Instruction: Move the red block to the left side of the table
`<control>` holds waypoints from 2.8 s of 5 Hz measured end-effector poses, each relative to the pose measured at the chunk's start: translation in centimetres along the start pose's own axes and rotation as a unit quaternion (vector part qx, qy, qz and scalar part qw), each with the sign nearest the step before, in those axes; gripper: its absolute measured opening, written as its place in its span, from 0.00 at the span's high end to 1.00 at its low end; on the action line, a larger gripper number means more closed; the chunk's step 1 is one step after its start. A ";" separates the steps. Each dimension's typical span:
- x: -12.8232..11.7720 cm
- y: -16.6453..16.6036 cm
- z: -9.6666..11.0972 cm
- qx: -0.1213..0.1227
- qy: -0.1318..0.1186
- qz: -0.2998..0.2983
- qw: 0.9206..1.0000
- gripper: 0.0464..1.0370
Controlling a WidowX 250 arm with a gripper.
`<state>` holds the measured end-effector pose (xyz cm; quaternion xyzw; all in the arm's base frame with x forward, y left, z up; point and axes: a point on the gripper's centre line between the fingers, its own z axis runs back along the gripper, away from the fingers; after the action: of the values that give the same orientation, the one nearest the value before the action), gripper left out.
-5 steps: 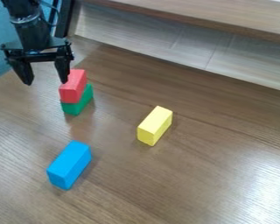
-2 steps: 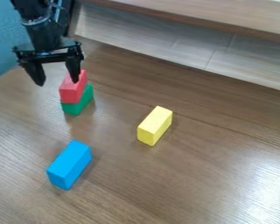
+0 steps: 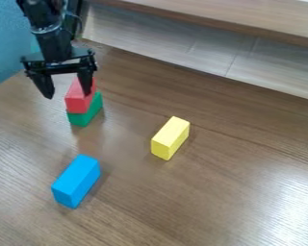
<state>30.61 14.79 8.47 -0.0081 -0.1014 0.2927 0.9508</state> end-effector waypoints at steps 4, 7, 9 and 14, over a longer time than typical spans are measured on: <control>0.3 -0.5 -2.1 0.009 -0.005 0.010 1.000 0.46; -0.1 4.0 -1.3 0.026 0.001 0.026 0.999 0.46; 0.3 8.6 -0.7 0.034 -0.002 0.041 0.999 0.46; 2.0 7.4 -2.0 0.017 -0.001 0.016 1.000 0.46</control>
<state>28.54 22.12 6.33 0.0069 -0.0972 0.3093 0.9459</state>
